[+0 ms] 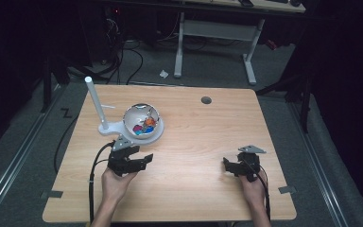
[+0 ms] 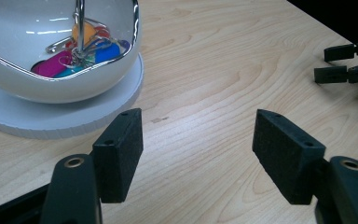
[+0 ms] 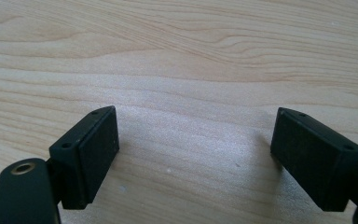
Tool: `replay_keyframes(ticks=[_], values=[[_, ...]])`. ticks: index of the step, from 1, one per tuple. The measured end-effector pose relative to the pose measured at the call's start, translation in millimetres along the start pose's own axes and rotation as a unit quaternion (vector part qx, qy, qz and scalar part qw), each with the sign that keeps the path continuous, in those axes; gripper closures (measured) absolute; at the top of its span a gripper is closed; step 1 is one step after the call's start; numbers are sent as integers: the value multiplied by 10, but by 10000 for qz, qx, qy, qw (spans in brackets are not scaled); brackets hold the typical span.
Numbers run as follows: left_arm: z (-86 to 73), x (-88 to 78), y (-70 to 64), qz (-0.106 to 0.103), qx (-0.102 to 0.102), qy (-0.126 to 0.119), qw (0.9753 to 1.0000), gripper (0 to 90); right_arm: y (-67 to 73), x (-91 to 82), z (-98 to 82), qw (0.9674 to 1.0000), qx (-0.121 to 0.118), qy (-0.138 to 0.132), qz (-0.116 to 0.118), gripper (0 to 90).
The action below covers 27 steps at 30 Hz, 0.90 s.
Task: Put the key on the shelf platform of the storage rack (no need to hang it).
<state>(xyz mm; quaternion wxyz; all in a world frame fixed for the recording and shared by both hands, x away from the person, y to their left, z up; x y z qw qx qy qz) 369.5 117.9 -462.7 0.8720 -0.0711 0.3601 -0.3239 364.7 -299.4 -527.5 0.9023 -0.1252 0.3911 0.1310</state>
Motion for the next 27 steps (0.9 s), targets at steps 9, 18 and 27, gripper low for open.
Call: replay_keyframes(ticks=[9,18,27], values=[[-35,108,-12,55,46,113,9999,340,1,-1,0,10000,4,3,4,153],[-101,214,7,167,36,219,9996,342,1,0,0,10000,5,3,3,153],[-162,375,-16,321,215,423,9984,344,0,0,0,10000,-1,-1,0,153]])
Point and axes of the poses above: each handheld gripper's, and its own axes: x roughly forward along the jaws, z roughly out of its top, y roughly to its left, the point moved 1 cm from there along x, roughly forward along the jaws, and after that the axes turned 9 degrees about -x, right-handed, at the moved point
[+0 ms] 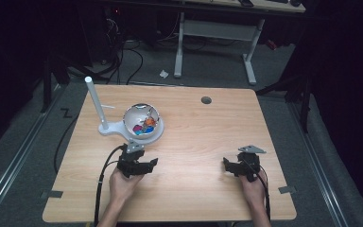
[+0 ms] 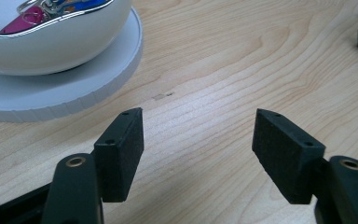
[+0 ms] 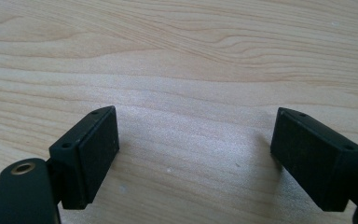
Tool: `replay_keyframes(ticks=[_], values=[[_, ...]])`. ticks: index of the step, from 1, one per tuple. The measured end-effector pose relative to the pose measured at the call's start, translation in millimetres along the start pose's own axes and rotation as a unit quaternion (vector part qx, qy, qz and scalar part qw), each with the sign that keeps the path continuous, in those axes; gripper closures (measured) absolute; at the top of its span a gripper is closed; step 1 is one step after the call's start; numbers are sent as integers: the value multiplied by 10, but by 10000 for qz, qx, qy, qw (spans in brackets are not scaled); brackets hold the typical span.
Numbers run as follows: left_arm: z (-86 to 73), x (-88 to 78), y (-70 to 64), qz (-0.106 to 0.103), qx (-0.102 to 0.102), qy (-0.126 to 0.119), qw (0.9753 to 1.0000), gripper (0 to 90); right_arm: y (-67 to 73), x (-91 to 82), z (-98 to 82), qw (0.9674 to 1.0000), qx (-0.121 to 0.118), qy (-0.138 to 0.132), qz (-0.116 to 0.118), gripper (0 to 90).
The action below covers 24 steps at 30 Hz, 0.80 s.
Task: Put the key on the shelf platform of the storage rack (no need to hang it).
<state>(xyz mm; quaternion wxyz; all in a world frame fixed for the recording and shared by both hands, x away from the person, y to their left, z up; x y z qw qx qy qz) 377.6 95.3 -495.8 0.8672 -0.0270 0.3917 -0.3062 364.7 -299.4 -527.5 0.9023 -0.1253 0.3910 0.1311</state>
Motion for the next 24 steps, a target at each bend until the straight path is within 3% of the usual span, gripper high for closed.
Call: replay_keyframes(ticks=[24], values=[[-26,297,-59,131,97,136,9998,348,1,-1,0,10000,5,3,3,153]])
Point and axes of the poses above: each handheld gripper's, and its own axes: x roughly forward along the jaws, z roughly out of its top, y roughly to its left, the point moved 1 cm from there along x, roughly forward along the jaws, and after that the axes turned 9 degrees about -x, right-handed, at the moved point
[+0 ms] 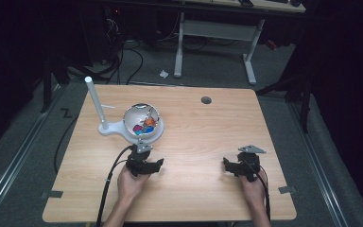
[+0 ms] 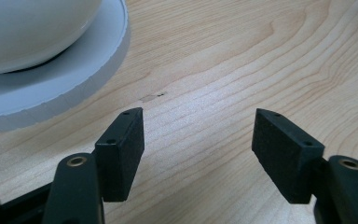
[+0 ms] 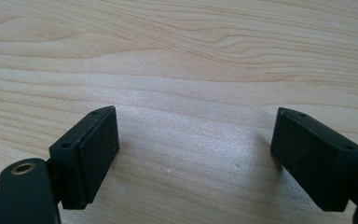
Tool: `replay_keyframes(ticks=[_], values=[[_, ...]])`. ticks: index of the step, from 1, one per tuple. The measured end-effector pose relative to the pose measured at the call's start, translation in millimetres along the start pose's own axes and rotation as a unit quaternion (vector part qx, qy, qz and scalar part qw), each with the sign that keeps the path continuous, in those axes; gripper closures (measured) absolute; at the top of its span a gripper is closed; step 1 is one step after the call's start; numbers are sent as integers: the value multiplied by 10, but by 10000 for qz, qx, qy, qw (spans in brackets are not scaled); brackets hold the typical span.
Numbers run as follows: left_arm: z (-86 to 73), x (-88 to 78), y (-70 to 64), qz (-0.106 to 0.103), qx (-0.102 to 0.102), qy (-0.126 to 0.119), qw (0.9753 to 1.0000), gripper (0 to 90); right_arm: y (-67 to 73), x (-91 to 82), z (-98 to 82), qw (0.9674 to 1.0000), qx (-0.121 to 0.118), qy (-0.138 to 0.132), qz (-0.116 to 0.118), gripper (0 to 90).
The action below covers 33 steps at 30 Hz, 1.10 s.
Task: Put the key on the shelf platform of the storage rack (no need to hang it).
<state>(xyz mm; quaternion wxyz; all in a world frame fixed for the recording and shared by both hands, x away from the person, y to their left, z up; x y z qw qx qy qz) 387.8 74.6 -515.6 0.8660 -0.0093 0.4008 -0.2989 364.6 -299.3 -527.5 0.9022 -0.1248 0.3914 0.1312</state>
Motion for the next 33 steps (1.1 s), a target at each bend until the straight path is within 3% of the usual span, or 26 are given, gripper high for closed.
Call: replay_keyframes(ticks=[26,33], values=[[-21,200,-3,328,106,-50,9994,349,0,0,0,10000,1,0,0,153],[-32,224,-22,429,256,-89,9987,337,0,0,0,10000,0,1,0,153]])
Point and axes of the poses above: each handheld gripper's, and its own axes: x roughly forward along the jaws, z roughly out of its top, y roughly to its left, the point moved 1 cm from there along x, roughly forward along the jaws, and after that the axes turned 9 degrees about -x, right-handed, at the moved point
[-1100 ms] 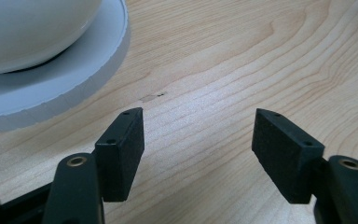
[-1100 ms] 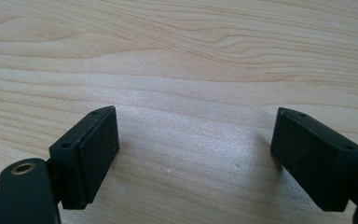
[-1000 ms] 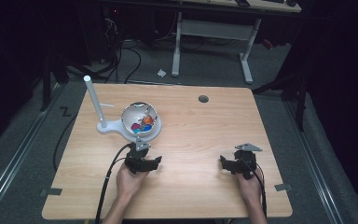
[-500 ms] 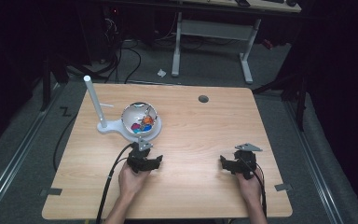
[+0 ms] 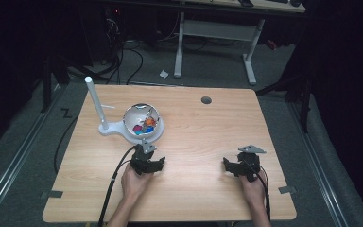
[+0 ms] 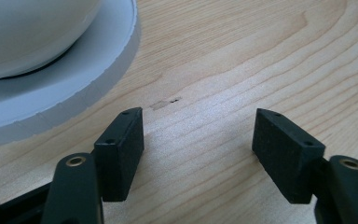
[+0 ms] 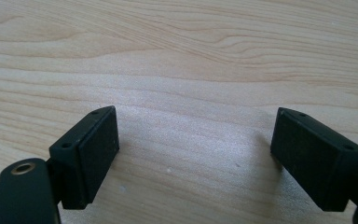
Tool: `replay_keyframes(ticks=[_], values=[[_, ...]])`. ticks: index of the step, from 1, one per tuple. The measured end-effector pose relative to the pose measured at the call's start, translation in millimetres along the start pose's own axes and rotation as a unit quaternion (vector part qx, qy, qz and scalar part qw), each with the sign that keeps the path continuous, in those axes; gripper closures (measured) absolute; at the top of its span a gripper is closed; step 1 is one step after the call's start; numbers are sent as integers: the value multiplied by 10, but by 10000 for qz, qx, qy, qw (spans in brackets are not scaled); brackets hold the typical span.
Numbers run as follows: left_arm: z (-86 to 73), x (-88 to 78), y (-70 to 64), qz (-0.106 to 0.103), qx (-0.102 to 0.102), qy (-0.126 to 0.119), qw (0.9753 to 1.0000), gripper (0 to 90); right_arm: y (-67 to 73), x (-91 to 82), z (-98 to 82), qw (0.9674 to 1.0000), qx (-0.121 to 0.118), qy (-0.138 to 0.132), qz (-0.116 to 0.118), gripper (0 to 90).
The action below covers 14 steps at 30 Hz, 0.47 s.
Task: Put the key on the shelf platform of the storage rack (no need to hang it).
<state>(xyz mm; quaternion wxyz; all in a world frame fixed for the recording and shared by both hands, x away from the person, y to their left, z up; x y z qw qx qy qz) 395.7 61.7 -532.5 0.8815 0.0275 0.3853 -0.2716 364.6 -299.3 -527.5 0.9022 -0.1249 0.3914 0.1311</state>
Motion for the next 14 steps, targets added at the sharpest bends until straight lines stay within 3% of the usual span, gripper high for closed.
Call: replay_keyframes(ticks=[14], values=[[-6,11,-8,43,-13,-42,10000,301,-1,1,0,10000,-6,-4,-1,153]])
Point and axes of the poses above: each handheld gripper's, and its own axes: x roughly forward along the jaws, z roughly out of its top, y roughly to its left, the point moved 1 cm from there along x, roughly forward along the jaws, and after that the axes turned 9 degrees about -x, right-handed, at the moved point
